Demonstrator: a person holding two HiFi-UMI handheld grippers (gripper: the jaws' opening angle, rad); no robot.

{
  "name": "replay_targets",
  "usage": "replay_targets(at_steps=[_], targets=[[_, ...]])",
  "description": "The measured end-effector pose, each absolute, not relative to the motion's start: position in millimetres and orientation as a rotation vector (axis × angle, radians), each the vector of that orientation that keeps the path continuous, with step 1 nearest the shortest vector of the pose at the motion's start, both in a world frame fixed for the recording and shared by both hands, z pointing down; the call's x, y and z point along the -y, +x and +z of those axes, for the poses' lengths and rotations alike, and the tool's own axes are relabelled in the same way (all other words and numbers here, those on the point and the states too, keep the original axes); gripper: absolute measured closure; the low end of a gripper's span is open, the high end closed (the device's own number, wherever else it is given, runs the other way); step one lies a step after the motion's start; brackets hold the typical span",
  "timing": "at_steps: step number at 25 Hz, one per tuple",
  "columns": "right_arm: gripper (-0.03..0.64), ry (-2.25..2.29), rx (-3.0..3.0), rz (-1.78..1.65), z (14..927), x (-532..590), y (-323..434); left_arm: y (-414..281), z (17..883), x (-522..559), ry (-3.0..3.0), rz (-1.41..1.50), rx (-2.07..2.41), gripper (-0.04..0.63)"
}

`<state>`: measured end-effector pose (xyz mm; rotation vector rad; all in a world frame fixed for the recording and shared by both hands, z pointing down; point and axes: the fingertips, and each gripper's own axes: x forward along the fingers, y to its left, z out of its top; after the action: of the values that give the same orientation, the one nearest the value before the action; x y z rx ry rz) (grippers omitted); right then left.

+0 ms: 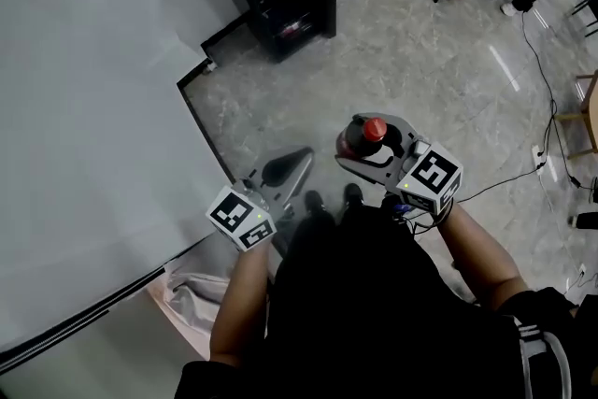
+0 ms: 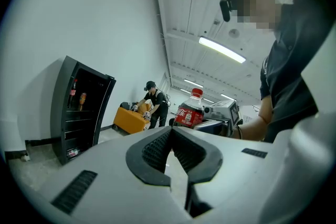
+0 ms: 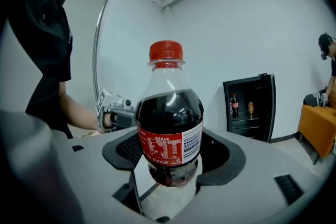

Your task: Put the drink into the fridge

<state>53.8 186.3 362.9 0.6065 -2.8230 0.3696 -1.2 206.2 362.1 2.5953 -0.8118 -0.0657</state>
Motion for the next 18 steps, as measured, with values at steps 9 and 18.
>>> replay_targets(at_steps=[9, 18], targets=[[0.290, 0.627, 2.832, 0.343, 355, -185, 81, 20, 357, -201, 2.609, -0.028, 0.883, 0.583], [0.290, 0.622, 2.833, 0.339, 358, -186, 82, 22, 361, -202, 2.606, -0.014, 0.936, 0.583]])
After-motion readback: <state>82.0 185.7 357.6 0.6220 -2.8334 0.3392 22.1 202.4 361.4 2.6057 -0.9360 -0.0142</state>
